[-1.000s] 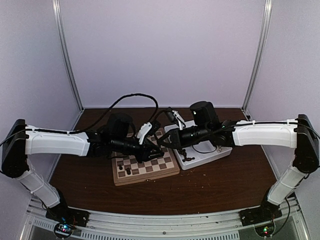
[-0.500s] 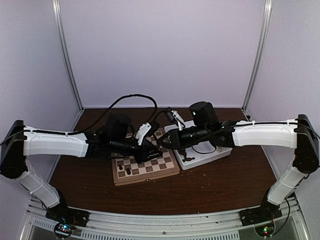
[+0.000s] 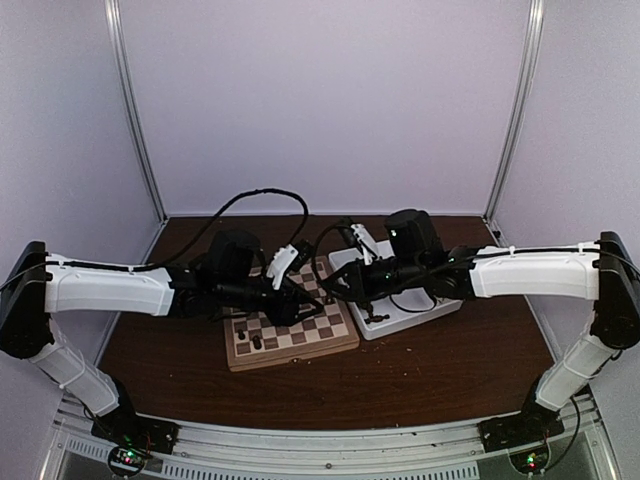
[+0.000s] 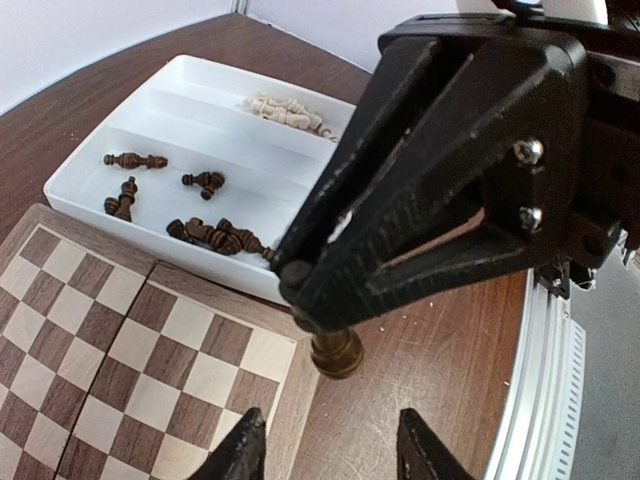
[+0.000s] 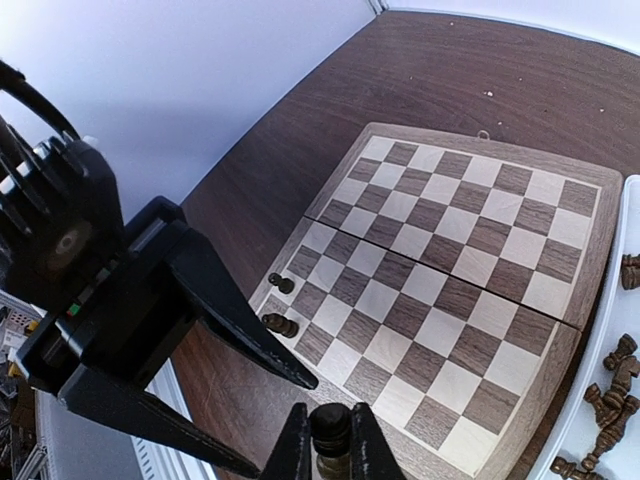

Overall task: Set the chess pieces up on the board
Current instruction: Place the chess piece on the chessboard.

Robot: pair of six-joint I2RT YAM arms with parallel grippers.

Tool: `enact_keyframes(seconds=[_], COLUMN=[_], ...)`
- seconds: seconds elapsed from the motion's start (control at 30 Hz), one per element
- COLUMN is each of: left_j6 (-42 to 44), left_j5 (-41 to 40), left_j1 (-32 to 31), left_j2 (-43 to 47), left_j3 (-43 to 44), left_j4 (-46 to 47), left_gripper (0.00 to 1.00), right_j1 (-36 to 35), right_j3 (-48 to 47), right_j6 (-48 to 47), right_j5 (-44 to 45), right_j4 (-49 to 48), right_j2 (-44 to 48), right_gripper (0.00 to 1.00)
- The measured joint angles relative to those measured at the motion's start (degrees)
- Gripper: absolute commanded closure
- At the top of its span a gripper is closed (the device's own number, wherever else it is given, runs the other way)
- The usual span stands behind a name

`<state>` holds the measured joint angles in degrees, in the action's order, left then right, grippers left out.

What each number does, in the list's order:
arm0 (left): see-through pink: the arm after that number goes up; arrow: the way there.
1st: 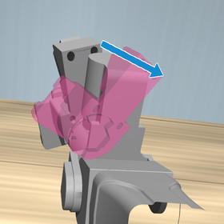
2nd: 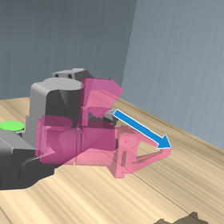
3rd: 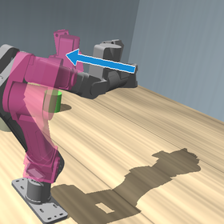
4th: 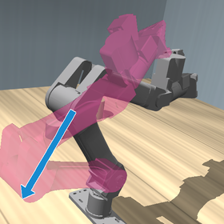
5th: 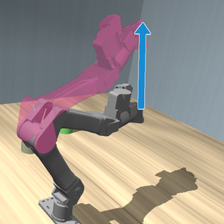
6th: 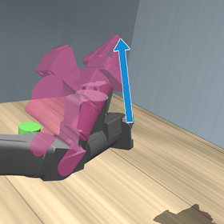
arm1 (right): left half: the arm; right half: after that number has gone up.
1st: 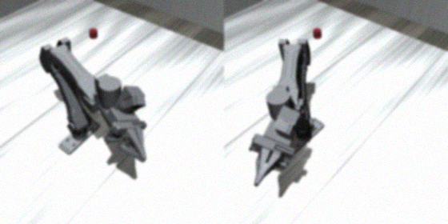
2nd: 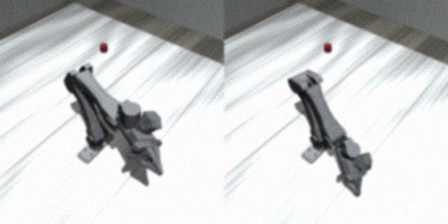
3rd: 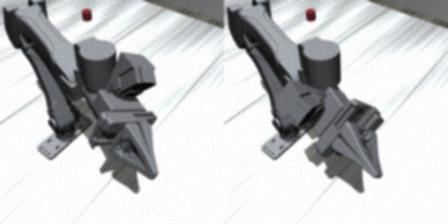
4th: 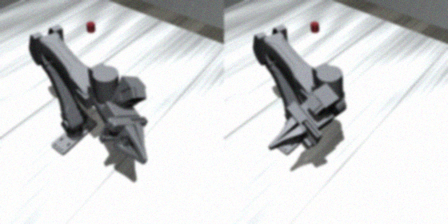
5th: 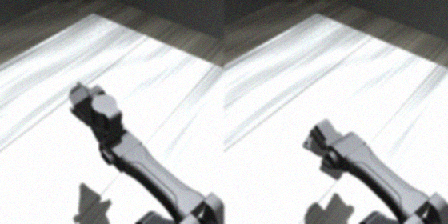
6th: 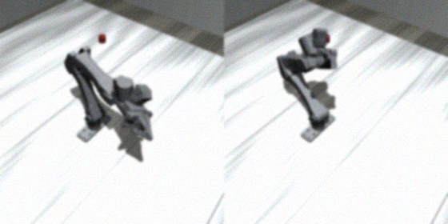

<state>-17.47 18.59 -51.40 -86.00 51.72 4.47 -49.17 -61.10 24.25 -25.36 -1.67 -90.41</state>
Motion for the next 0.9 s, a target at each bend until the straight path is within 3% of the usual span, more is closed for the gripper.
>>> enact_keyframes(seconds=[0.23, 0.53, 0.9], left_j6=[-0.74, -3.78, -6.82], left_j5=[-2.69, -12.61, -27.58], left_j1=[0.0, 1.68, 7.26], left_j2=[3.41, 13.84, 27.23], left_j3=[-3.17, -5.75, -7.61], left_j4=[-0.02, -3.78, -18.53], left_gripper=[0.48, 0.46, 0.43], right_j1=[-0.48, -4.09, -10.56], right_j3=[4.17, 7.91, 3.91], right_j6=[-2.23, -8.46, -10.67], right_j5=[4.2, 9.7, 12.94], right_j4=[-3.04, -9.27, -16.57], right_j2=[1.53, 0.35, -10.19], right_gripper=[1.0, 1.0, 1.0])
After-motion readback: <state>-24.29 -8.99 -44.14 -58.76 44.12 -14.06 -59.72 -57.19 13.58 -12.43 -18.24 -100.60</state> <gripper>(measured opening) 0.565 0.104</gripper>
